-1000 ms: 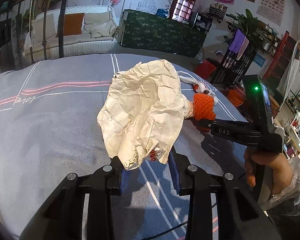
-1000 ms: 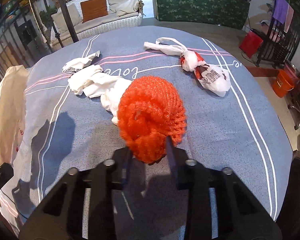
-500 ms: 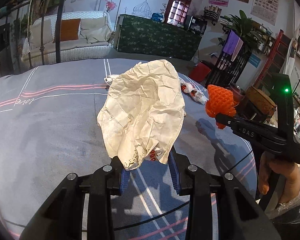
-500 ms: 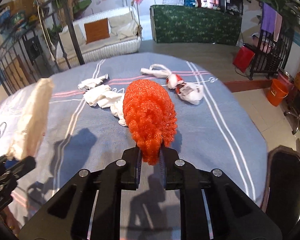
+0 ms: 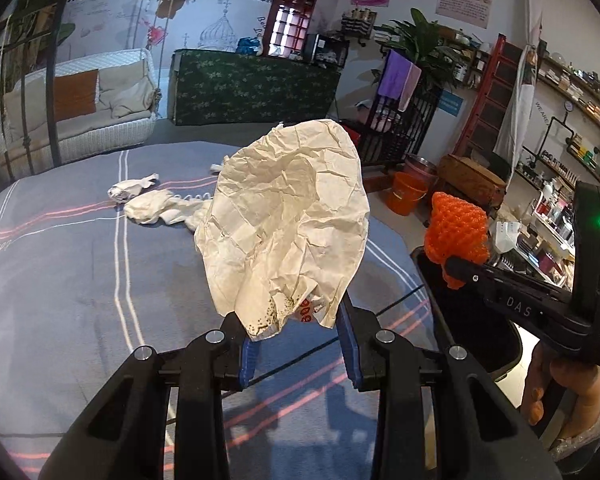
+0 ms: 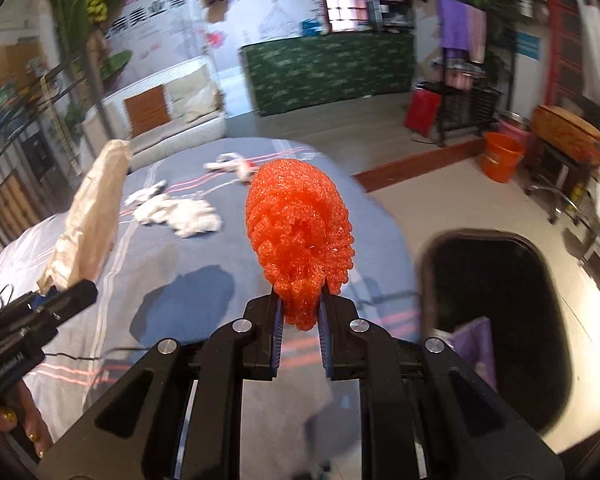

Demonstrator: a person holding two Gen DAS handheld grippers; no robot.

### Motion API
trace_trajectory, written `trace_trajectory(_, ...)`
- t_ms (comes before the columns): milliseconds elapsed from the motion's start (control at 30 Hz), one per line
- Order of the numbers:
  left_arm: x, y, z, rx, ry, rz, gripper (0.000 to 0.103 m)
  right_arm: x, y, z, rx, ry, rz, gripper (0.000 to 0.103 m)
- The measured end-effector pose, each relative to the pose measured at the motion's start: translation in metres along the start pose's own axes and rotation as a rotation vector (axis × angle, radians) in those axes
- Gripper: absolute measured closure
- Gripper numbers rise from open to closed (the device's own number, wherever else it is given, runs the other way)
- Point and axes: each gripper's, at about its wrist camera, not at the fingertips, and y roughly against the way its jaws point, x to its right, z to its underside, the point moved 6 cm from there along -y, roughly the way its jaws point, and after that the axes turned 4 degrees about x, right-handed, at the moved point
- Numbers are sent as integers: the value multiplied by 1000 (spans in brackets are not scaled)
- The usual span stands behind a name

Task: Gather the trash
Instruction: 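Carry the orange net to the bin and release with the right tool, then lower the beige paper into the bin and open the left tool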

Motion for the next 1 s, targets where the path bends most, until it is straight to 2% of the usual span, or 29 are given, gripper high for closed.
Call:
trace_trajectory(400, 90, -24, 7, -23, -133, 151, 69, 117, 41, 31, -1, -141, 204, 87)
trace_trajectory(633, 140, -39, 11, -45, -206, 241, 69, 170, 25, 64, -85, -228, 285, 87)
trace_trajectory(700, 153, -44, 13, -56, -229, 263, 69, 178, 15, 72, -112, -253, 284, 87)
trace_trajectory(767, 164, -48, 17, -65, -253, 283, 69, 182, 4, 80, -134, -281, 259, 78)
trace_trajectory(800, 170, -50, 19, -71, -265, 293, 69, 185, 0, 86, -141, -294, 268, 67)
trace_trajectory(833, 174, -52, 21, -76, -275, 302, 69, 187, -1, 89, -136, -297, 282, 48)
trace_trajectory(900, 183, -57, 26, -94, -283, 319, 69, 190, -3, 96, -126, -294, 314, 31)
trace_trajectory(1000, 193, -66, 31, -119, -295, 335, 69, 192, -5, 101, -129, -287, 323, 31)
